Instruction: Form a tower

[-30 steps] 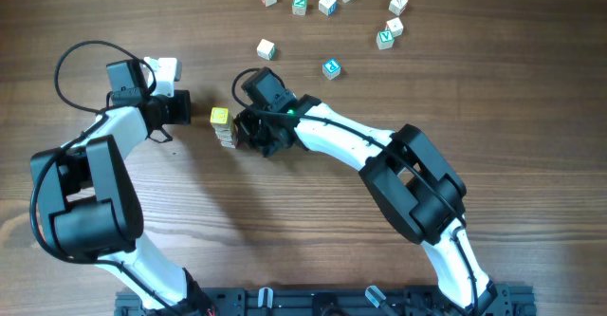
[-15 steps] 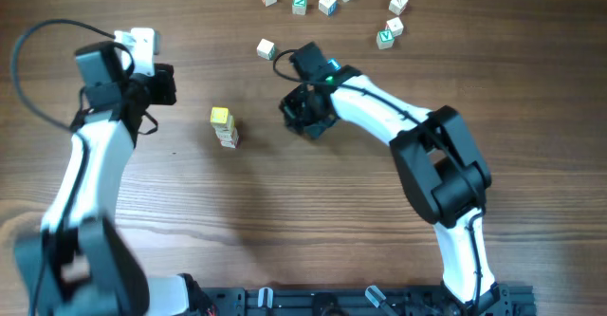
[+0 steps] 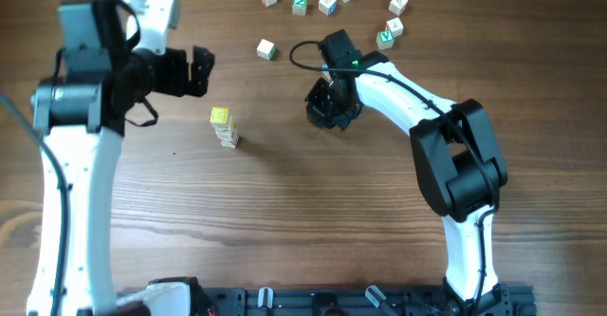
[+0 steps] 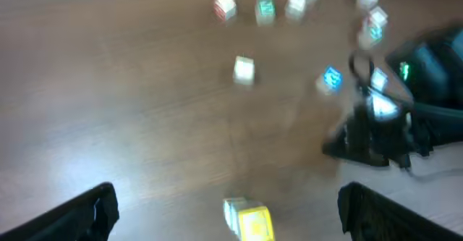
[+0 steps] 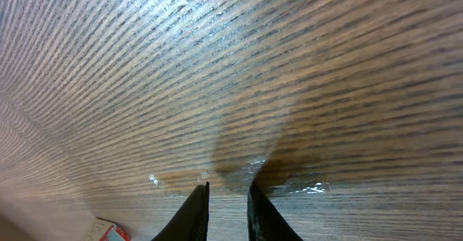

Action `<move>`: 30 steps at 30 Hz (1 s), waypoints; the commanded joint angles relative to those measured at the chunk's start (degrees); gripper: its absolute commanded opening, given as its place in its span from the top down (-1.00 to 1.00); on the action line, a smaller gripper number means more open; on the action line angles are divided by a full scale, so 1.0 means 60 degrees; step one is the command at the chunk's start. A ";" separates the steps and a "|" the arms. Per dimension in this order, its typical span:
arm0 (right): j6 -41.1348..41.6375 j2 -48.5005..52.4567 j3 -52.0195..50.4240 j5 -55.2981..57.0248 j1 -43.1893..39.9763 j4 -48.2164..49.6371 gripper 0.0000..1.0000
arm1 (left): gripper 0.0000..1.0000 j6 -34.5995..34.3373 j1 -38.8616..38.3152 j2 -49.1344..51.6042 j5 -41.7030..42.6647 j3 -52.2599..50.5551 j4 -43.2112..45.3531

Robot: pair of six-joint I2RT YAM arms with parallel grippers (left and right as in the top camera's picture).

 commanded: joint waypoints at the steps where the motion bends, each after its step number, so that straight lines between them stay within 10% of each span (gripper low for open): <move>1: -0.0197 0.0397 -0.0273 0.0852 0.0007 -0.0222 0.57 | -1.00 0.0197 -0.0408 0.1162 -0.0215 0.0295 -0.0761; 30: -0.0441 0.0397 -0.0273 0.0965 0.0007 -0.0248 0.55 | -0.97 0.0976 -0.1140 0.3705 -0.1213 -0.1122 -0.1614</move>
